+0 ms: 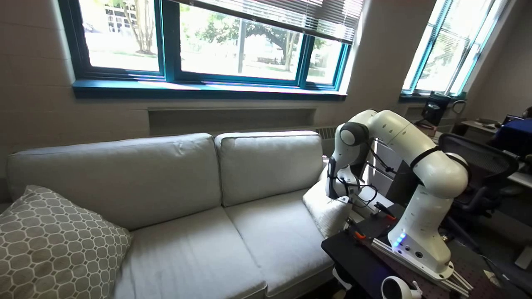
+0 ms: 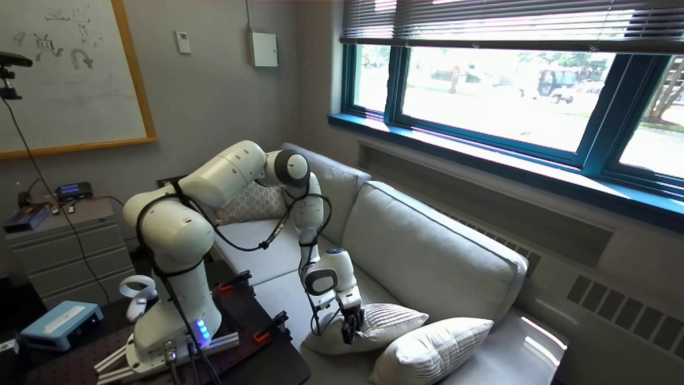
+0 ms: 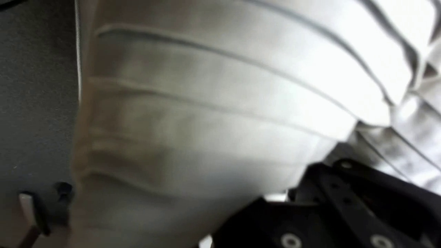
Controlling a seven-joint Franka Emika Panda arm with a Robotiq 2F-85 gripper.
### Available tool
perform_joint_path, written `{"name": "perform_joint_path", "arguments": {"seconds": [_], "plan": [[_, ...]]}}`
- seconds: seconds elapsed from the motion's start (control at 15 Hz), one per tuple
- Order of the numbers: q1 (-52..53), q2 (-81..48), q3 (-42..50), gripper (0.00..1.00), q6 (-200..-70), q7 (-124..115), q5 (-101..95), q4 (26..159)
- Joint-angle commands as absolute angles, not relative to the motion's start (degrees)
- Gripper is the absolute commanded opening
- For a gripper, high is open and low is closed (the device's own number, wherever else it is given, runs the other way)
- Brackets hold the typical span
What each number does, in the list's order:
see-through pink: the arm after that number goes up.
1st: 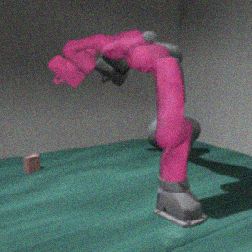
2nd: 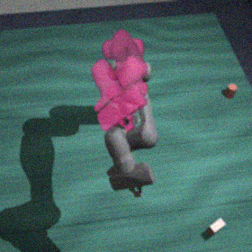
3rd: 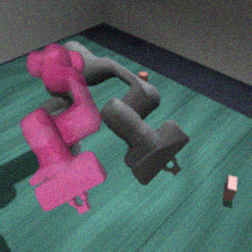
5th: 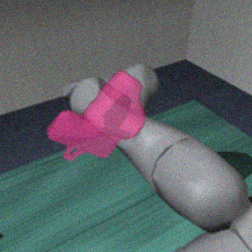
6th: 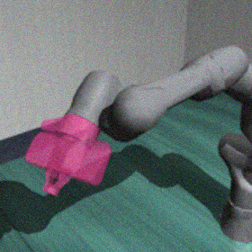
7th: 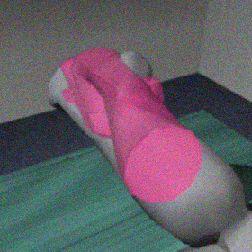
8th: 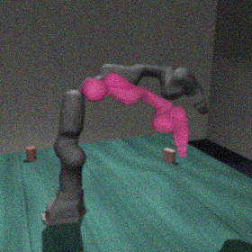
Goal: Arrange the small pillows on the right side of the couch
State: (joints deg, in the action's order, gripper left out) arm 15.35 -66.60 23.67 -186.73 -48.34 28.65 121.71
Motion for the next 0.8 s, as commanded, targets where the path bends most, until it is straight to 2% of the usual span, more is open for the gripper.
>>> {"name": "perform_joint_path", "arguments": {"seconds": [0.0,0.47,0.73], "plan": [[22.92,-68.1,27.91,0.04,-183.73,-53.22,33.85,121.51],[34.98,-69.24,36.02,0.04,-180.14,-62.52,38.09,125.33],[36.62,-73.83,40.43,0.04,-172.62,-69.98,35.39,122.79]]}}
